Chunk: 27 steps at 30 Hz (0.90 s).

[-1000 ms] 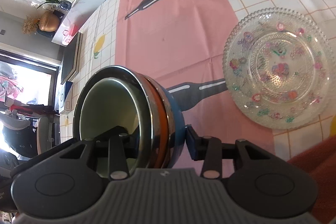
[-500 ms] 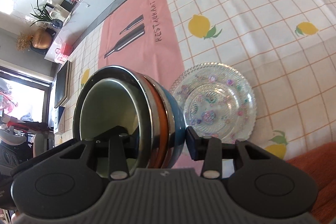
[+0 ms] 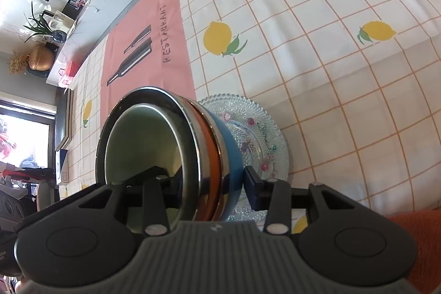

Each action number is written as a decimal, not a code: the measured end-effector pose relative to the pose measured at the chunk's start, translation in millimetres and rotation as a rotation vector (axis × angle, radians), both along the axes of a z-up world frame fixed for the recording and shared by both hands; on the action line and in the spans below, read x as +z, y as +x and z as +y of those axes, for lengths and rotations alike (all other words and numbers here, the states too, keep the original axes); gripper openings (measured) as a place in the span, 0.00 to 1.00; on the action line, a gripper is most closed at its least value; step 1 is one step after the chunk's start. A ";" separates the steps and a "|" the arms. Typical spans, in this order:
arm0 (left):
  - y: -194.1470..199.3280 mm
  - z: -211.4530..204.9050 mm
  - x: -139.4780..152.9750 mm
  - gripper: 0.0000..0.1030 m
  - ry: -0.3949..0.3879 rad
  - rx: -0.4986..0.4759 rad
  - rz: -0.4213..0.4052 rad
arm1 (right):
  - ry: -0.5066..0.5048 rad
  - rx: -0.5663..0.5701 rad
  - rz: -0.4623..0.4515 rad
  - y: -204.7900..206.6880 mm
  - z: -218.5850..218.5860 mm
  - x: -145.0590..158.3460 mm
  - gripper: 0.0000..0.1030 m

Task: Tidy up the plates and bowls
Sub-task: 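Carry the bowl stack with the left tool over the plate stack, then lower the bowl stack onto the plates, open the left tool, lift away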

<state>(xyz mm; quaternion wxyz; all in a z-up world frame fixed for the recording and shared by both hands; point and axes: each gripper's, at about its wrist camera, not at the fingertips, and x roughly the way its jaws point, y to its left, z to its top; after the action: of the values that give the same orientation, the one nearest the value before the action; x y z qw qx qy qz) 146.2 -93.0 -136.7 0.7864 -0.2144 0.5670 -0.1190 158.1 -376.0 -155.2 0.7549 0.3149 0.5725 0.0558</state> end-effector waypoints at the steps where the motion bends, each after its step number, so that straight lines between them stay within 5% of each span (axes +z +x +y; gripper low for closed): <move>1: 0.3 -0.3 -1.0 0.49 -0.001 0.000 0.001 | -0.002 0.001 0.000 0.7 -0.9 -0.8 0.40; 20: -0.1 -1.2 -5.9 0.51 -0.012 -0.015 -0.009 | -0.024 0.020 -0.006 0.2 -2.7 -8.0 0.41; 27: -5.8 3.1 4.3 0.66 0.053 -0.001 -0.090 | -0.117 0.040 -0.029 -0.8 3.2 -1.7 0.55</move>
<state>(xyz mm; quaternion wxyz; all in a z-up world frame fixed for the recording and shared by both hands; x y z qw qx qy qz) 140.3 -89.9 -132.4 0.8165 -0.1876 0.5341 -0.1136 157.2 -372.8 -156.9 0.7791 0.2580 0.5698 0.0418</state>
